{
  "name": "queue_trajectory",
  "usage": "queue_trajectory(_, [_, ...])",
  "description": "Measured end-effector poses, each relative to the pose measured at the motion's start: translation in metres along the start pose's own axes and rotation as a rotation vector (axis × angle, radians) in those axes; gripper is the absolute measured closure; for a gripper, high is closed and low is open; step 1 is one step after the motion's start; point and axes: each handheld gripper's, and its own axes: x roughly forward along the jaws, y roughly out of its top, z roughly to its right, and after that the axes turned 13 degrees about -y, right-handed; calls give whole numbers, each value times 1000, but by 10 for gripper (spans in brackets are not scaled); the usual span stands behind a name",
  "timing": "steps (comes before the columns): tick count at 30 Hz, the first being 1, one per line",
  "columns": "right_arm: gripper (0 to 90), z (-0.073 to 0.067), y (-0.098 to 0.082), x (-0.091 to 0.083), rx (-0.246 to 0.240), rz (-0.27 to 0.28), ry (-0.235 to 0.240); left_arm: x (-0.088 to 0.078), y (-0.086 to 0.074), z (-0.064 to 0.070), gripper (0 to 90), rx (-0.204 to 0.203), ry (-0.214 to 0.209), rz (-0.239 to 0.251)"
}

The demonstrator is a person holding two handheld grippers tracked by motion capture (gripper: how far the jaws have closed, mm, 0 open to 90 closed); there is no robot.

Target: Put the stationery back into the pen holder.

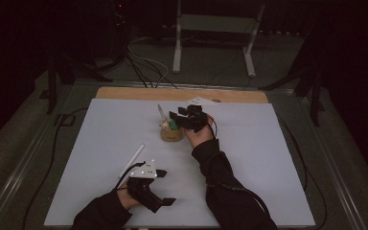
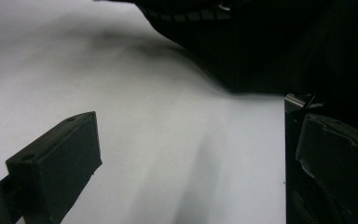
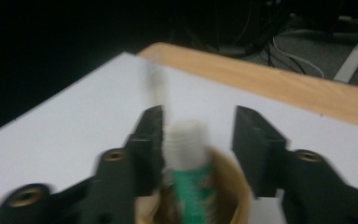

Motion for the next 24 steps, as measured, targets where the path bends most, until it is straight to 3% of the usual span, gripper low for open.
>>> queue_trajectory(1, [393, 0, 5, -7, 11, 21, -3, -1, 1, 0, 3, -3, -4, 6])
queue_trajectory(2, [393, 0, 5, -7, 11, 21, -3, -1, 1, 0, 3, -3, -4, 6])
queue_trajectory(3, [317, 0, 10, -15, 18, 41, 10, -1, 1, 1, 3, -2, -4, 9])
queue_trajectory(4, [317, 0, 10, -15, 18, 41, 10, -1, 1, 1, 3, -2, -4, 9])
queue_trajectory(5, [253, -1, 14, -22, 19, 46, 22, -1, 2, 1, 3, -1, -3, 8])
queue_trajectory(6, [253, -1, 14, -22, 19, 46, 22, -1, 2, 1, 3, -1, -3, 8])
queue_trajectory(7, [167, -2, 17, -29, 18, 46, 52, -2, 3, 2, 3, 2, -2, 8])
queue_trajectory(10, [140, -4, 19, -38, -23, 32, 78, -4, 5, 3, 3, 0, 0, 16])
queue_trajectory(11, [133, -6, 20, -40, -40, 4, 92, -6, 7, 4, 3, 3, 6, 21])
queue_trajectory(13, [116, -6, 20, -46, -43, -6, 113, -8, 9, 5, 3, 9, 12, 26])
queue_trajectory(21, [24, -5, 20, -77, -72, 17, 130, -23, 22, 12, 3, 37, 31, 53])
queue_trajectory(24, [24, -4, 19, -85, -78, 21, 136, -27, 24, 13, 3, 27, 37, 66])
